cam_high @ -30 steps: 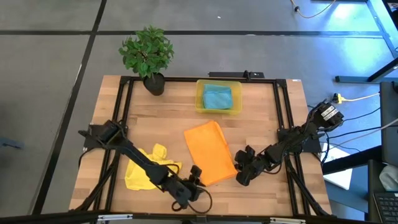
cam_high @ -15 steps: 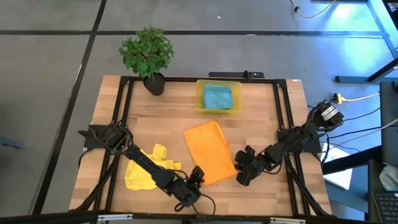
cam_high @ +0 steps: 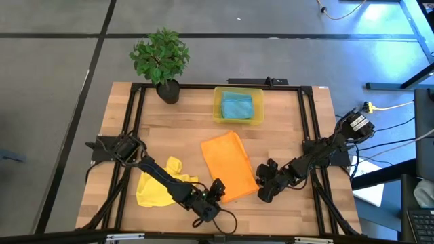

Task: Fold microfiber towels
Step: Fold the orange microfiber towel

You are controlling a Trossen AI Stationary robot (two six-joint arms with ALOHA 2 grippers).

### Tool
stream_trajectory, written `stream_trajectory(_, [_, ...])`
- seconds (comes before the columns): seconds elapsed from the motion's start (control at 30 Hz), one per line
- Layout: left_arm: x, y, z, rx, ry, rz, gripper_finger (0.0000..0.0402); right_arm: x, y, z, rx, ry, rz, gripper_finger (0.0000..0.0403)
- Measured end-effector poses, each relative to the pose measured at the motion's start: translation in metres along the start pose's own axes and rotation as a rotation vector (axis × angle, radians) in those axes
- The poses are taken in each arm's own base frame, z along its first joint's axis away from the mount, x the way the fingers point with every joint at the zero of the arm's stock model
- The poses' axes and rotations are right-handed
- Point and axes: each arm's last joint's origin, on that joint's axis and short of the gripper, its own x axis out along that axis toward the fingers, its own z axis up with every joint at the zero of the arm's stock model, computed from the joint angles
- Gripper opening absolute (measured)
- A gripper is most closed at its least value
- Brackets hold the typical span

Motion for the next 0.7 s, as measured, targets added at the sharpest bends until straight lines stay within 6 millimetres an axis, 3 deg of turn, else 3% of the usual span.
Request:
stream_trajectory(0.47, [0.0033,-0.0085,0.0069,0.009,-0.073,-0.014,0.0153,0.0001,0.0002,0.0001,-0.001,-0.002,0.001,0.0006])
stream_trajectory(0.7, [0.0080,-0.0086,0.0064,0.000,-0.076,-0.004,0.0111,0.0001,0.0002,0.0003,-0.002,-0.006,-0.001,0.0006])
